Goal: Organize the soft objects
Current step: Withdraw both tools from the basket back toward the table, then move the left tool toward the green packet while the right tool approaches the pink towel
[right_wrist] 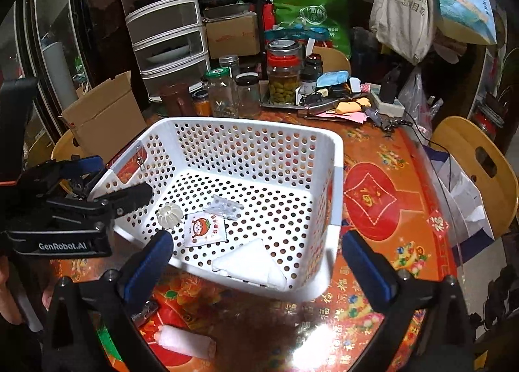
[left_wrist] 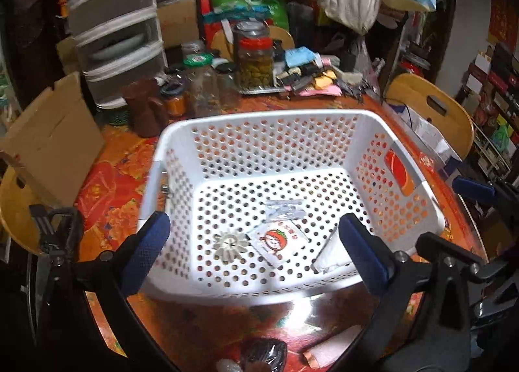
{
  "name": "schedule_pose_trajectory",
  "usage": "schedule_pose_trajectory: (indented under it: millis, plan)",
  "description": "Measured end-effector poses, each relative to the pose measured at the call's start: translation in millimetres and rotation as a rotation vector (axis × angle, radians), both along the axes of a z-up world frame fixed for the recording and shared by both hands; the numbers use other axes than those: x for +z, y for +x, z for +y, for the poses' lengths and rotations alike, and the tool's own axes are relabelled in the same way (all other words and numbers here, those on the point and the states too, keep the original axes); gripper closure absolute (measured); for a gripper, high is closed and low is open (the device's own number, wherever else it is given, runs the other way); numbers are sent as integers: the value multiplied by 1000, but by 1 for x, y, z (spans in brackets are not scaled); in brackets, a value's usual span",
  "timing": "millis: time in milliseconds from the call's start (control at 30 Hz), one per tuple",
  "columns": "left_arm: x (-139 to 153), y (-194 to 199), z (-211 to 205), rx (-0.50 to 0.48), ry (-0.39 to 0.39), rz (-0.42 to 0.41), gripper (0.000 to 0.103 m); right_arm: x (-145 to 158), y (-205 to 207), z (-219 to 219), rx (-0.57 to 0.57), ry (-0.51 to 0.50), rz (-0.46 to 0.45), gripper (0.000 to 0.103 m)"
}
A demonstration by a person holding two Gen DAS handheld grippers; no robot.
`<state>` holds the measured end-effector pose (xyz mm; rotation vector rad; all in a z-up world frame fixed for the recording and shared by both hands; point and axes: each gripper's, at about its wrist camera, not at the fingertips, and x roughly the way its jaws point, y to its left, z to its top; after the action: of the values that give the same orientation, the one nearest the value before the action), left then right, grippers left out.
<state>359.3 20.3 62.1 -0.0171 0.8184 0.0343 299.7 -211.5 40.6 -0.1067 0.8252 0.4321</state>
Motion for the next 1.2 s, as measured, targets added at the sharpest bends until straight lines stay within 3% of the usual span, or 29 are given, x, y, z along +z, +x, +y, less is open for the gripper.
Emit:
schedule_pose_trajectory:
  millis: [333, 600, 1000, 1200]
  plan:
    - [25, -78, 0, 2, 27, -117, 0, 18, -49, -4, 19, 32, -82, 0]
    - [28, -142, 3, 25, 11, -179, 0, 12, -87, -18, 23, 82, -103, 0]
    - [-8, -230, 20, 44, -57, -236, 0, -10, -158, -38, 9, 152, -161, 0]
    - [-45, -259, 32, 98, -54, -175, 0, -30, -185, -41, 10, 145, -158, 0]
